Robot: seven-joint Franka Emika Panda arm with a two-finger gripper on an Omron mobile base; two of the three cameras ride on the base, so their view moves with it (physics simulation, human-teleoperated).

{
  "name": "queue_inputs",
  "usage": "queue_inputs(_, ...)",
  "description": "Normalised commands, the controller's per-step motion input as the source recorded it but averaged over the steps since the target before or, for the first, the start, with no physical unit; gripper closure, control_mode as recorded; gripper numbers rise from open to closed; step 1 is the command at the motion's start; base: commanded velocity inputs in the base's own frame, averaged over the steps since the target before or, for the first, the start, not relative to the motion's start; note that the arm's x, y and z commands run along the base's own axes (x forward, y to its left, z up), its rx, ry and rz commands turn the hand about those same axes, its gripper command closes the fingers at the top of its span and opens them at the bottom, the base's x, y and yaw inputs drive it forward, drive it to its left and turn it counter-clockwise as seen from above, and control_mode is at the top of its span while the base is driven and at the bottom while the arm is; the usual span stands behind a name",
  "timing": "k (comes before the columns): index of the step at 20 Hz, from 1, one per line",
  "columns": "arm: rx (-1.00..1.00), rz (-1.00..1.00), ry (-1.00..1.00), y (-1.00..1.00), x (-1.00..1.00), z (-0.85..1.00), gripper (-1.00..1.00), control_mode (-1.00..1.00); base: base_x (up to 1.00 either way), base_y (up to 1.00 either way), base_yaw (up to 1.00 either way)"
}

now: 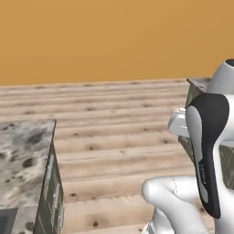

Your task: Place two dumplings into each of the tupperware containers and then place the containers in the fridge.

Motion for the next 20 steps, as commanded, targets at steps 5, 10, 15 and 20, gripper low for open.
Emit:
queue_inputs(5, 0.0, 0.0, 0.0, 0.0, 0.0, 0.0, -1.0, 1.0, 1.0, 0.03, 0.0)
queue_inputs(10, 0.0, 0.0, 0.0, 0.0, 0.0, 0.0, -1.0, 1.0, 1.0, -0.04, 0.0)
queue_inputs(15, 0.0, 0.0, 0.0, 0.0, 0.0, 0.0, -1.0, 1.0, 1.0, -0.02, 0.0)
queue_inputs(20, 0.0, 0.0, 0.0, 0.0, 0.0, 0.0, -1.0, 1.0, 1.0, 0.01, -0.02)
